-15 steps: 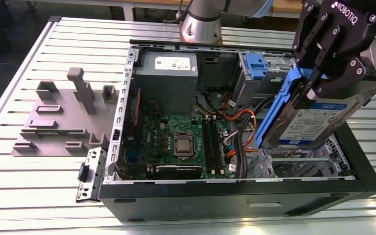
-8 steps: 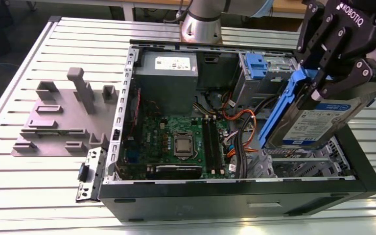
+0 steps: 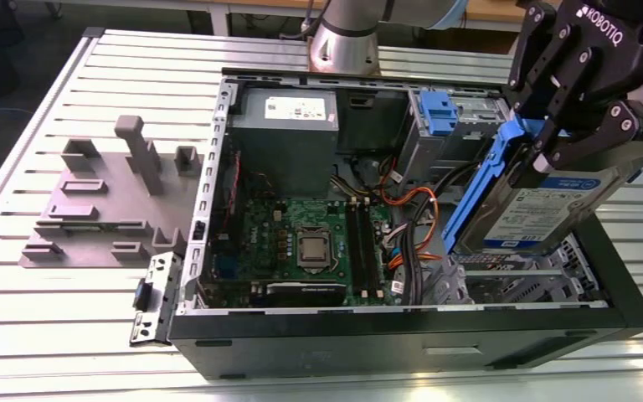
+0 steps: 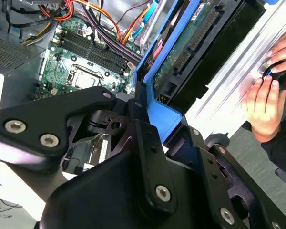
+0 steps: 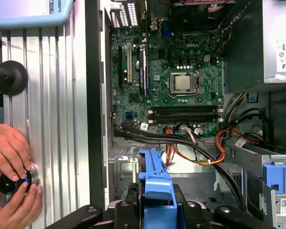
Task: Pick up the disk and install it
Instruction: 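Insert the disk into the insertion slot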
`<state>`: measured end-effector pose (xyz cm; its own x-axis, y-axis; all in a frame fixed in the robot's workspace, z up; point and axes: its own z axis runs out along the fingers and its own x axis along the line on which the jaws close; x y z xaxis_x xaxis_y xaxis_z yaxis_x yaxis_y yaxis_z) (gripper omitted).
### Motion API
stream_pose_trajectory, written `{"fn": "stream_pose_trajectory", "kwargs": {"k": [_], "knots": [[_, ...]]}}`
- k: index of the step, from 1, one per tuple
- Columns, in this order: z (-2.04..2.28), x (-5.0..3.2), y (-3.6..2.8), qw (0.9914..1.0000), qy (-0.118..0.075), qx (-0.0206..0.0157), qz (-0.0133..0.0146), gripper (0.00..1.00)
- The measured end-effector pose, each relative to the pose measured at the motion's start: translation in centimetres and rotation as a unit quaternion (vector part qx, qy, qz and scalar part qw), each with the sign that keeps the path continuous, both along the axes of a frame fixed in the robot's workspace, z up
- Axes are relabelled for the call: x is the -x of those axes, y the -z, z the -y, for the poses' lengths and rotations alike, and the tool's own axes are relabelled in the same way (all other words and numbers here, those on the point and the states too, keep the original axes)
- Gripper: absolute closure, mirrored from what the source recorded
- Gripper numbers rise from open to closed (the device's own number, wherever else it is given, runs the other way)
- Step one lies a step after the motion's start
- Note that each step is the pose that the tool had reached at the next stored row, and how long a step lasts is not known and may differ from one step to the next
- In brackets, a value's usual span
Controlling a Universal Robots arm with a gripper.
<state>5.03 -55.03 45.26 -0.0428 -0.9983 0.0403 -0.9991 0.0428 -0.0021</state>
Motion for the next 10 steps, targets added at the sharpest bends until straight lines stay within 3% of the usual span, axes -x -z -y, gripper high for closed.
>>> {"fn": "stream_pose_trajectory", "kwargs": {"k": [10], "knots": [[0.0,-0.84,0.29,1.0,-0.001,0.0,0.0,0.64]]}}
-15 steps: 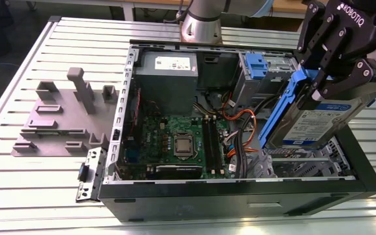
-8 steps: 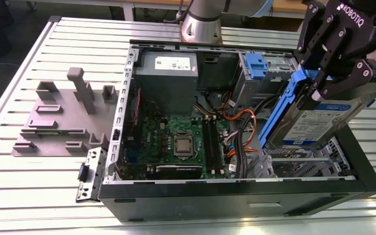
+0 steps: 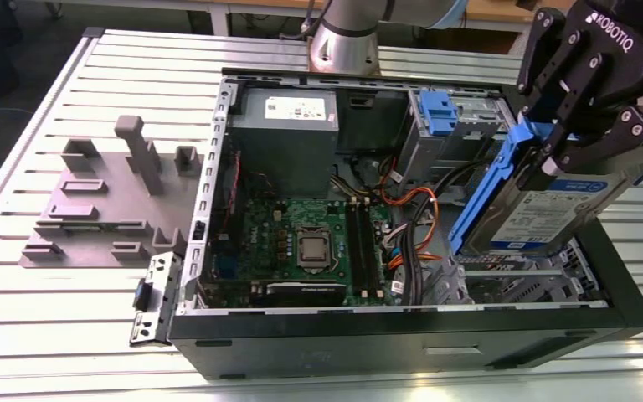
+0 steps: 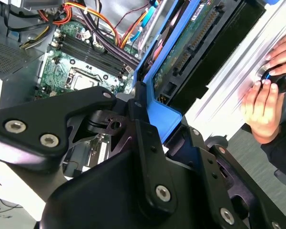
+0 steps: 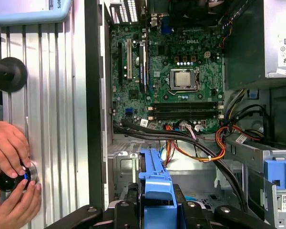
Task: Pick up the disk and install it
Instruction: 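Insert the disk into the insertion slot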
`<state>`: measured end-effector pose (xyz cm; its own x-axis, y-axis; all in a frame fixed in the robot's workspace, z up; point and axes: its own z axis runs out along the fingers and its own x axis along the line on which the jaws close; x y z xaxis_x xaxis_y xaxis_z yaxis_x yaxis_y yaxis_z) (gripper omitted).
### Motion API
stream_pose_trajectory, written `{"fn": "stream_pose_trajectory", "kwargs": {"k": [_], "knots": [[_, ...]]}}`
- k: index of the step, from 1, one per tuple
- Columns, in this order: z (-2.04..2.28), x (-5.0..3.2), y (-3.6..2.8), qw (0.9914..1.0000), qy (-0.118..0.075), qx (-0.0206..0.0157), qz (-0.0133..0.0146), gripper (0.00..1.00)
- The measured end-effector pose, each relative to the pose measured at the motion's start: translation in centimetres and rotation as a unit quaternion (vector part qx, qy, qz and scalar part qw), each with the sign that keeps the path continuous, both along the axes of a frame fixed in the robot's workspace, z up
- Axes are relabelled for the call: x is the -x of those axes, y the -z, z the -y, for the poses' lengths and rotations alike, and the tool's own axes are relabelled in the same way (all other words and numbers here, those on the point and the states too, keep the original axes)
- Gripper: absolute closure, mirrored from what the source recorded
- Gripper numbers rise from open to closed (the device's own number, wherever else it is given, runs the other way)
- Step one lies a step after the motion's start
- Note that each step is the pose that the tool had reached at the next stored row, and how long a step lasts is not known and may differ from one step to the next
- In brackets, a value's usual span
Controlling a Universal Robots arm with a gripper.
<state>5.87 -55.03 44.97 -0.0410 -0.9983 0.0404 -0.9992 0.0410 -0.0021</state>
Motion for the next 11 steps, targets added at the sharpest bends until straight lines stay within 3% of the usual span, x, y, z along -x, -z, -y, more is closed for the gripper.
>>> {"fn": "stream_pose_trajectory", "kwargs": {"k": [11], "knots": [[0.14,-0.85,0.24,0.99999,-0.004,-0.0011,-0.0001,0.64]]}}
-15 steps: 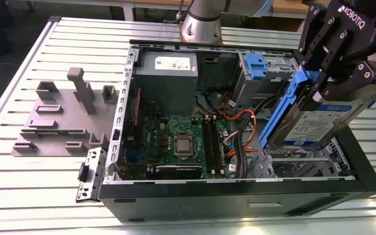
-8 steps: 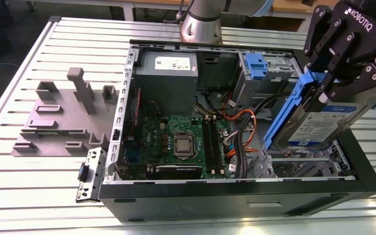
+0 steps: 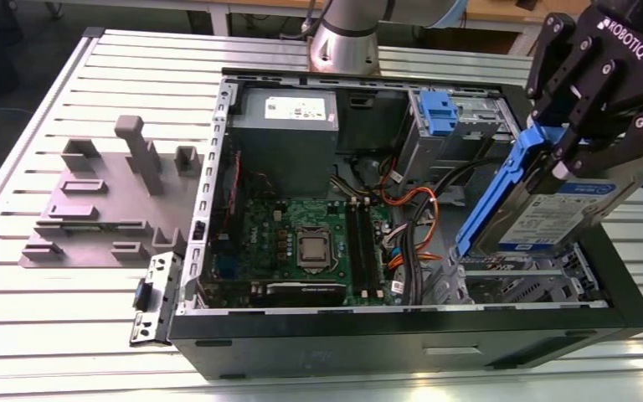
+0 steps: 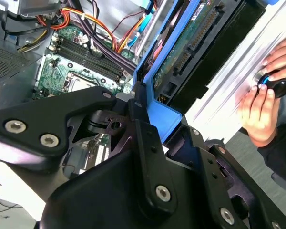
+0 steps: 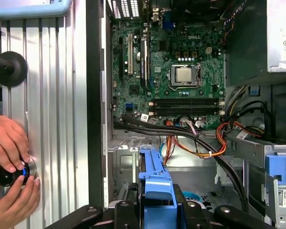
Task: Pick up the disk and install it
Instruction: 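Insert the disk into the insertion slot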
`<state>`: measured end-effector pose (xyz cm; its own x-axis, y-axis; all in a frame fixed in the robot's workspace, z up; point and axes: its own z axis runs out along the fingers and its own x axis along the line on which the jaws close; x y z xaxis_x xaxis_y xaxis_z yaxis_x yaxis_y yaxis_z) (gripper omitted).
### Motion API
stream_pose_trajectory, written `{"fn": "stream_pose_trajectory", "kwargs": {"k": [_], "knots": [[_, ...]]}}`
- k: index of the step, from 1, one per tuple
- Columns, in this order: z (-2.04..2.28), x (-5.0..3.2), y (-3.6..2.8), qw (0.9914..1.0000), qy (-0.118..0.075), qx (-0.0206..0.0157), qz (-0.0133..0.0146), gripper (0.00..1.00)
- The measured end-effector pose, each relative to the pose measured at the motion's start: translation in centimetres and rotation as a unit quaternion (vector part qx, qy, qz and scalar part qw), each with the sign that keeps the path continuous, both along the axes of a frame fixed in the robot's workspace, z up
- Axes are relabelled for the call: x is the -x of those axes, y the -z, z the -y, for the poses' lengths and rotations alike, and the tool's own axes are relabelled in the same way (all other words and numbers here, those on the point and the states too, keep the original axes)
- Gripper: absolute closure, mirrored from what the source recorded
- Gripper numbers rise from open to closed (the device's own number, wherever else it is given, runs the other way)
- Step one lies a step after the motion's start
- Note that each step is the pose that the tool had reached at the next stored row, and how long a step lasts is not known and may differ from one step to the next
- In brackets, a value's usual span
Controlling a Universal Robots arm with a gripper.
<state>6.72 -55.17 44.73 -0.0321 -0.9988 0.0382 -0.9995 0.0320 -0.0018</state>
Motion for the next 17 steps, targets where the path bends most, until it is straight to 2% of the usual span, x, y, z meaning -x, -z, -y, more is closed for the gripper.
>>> {"fn": "stream_pose_trajectory", "kwargs": {"k": [5,11,17], "knots": [[0.32,-0.09,0.18,0.99997,0.0,-0.0083,0.0,0.64],[0.77,-0.19,0.44,0.99992,0.0,-0.0126,0.0,0.64],[0.88,-0.29,0.67,0.99991,0.0,-0.0133,0.0,0.64]]}}
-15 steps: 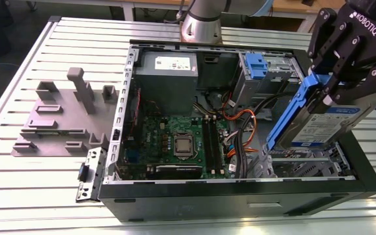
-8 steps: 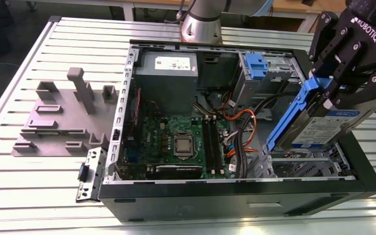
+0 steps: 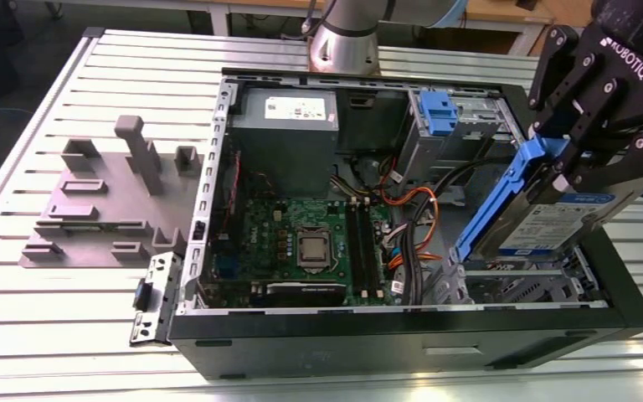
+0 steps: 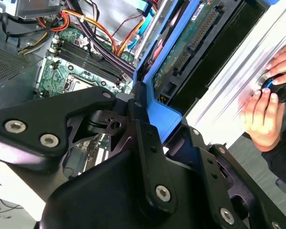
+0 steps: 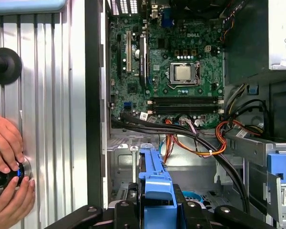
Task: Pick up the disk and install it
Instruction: 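Insert the disk into the insertion slot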
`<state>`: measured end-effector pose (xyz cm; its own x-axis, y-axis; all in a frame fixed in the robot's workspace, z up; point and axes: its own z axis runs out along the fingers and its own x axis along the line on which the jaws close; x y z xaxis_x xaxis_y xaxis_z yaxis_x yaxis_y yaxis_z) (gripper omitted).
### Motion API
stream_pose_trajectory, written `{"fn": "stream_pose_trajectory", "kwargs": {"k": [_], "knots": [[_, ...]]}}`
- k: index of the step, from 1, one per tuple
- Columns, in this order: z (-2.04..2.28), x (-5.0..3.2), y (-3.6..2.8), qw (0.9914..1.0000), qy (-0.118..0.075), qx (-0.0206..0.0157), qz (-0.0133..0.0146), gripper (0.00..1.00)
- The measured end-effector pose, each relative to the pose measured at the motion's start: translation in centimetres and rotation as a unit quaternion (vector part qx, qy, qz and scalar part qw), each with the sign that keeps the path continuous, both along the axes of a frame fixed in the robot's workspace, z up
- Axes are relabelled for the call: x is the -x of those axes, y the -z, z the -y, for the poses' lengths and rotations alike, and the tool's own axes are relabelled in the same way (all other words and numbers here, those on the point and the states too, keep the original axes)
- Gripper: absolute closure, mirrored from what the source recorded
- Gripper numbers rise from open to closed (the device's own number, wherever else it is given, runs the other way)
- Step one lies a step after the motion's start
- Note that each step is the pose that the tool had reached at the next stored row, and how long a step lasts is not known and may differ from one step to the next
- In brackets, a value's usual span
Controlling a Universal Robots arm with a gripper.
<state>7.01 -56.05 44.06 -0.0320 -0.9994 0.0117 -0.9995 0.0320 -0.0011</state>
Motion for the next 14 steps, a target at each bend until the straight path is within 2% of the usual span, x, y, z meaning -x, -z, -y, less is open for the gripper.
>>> {"fn": "stream_pose_trajectory", "kwargs": {"k": [5,10,14], "knots": [[0.05,-0.05,0.18,1.0,0.0,-0.0007,0.0,0.64],[0.08,-0.06,0.24,0.99997,0.0,-0.008,0.0,0.64],[0.27,-0.1,0.43,0.99996,0.0,-0.009,0.0,0.64]]}}
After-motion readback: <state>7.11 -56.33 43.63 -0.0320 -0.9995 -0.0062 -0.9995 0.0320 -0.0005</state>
